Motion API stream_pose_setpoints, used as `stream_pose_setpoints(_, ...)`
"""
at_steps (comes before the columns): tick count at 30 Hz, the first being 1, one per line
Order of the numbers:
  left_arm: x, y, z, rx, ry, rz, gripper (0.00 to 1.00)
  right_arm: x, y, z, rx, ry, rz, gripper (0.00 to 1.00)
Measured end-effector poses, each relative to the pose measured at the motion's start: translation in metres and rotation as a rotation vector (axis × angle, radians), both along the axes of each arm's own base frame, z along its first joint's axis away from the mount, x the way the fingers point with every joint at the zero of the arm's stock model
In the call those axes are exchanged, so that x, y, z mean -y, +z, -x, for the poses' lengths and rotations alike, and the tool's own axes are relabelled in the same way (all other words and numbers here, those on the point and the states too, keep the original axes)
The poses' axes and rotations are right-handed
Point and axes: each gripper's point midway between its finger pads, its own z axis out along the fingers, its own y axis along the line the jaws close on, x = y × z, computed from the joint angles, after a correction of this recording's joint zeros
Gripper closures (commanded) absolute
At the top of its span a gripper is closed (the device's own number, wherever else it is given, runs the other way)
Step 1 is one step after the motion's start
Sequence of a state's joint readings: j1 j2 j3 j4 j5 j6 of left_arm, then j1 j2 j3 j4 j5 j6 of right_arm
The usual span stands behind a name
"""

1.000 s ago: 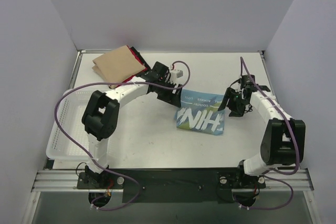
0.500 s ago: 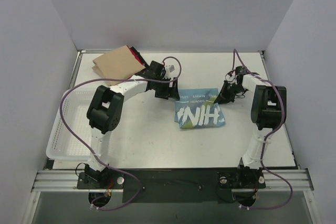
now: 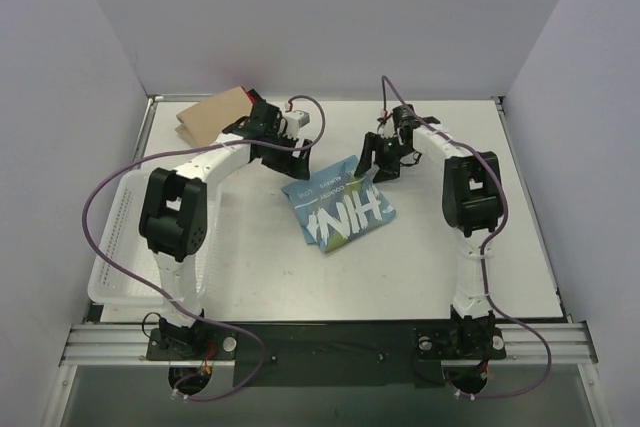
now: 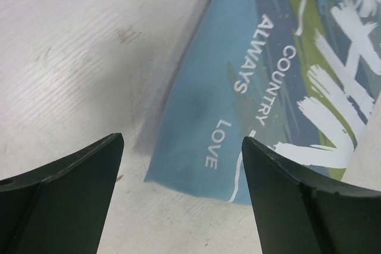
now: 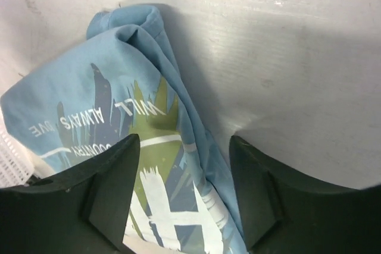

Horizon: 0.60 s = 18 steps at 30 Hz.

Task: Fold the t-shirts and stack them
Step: Put the neatly folded tshirt into the corner of the board with the left arm

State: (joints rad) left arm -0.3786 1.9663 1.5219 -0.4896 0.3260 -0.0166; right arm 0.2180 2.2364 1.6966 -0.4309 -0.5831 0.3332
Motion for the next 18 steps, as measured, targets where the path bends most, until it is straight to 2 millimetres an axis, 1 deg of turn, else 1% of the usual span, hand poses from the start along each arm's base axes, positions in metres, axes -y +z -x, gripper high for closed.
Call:
stream_pose_setpoints(1,0.006,0.001,0.001,-0.001,-0.041,0.012,0.08,0.001,0.001,-0.001,0.007,0.001,0.004,0.26)
stream_pose_setpoints(2,0.012,0.001,-0.001,-0.005,-0.077,0.022,0.08,0.004,0.002,-0.002,0.005,-0.002,-0.002,0.15)
stream_pose_setpoints(3,0.019,0.002,-0.004,-0.007,-0.109,0.035,0.08,0.009,0.005,-0.004,0.016,-0.008,0.004,0.12)
stream_pose_setpoints(4,0.027,0.001,-0.011,-0.005,-0.137,0.046,0.08,0.016,0.007,-0.004,0.023,-0.017,0.012,0.03)
stream_pose_setpoints(6,0.041,-0.003,-0.025,0.005,-0.18,0.064,0.08,0.037,0.011,-0.001,0.036,-0.046,0.04,0.01)
stream_pose_setpoints(8,0.052,-0.013,-0.033,0.005,-0.221,0.073,0.08,0.063,0.016,0.011,0.038,-0.08,0.08,0.0)
stream_pose_setpoints(10,0.06,-0.026,-0.032,-0.012,-0.269,0.071,0.07,0.086,0.023,0.026,0.042,-0.109,0.124,0.0)
stream_pose_setpoints(12,0.069,-0.039,-0.027,-0.037,-0.323,0.058,0.07,0.112,0.037,0.043,0.07,-0.145,0.175,0.0)
stream_pose_setpoints(14,0.081,-0.047,-0.02,-0.061,-0.375,0.053,0.07,0.128,0.053,0.056,0.111,-0.164,0.213,0.0)
stream_pose_setpoints(15,0.086,-0.05,-0.016,-0.074,-0.395,0.053,0.07,0.132,0.06,0.061,0.131,-0.17,0.226,0.0)
stream_pose_setpoints(17,0.097,-0.049,-0.01,-0.079,-0.442,0.063,0.07,0.139,0.073,0.073,0.173,-0.173,0.251,0.0)
stream_pose_setpoints(18,0.101,-0.05,-0.005,-0.088,-0.46,0.063,0.09,0.141,0.079,0.079,0.192,-0.175,0.26,0.0)
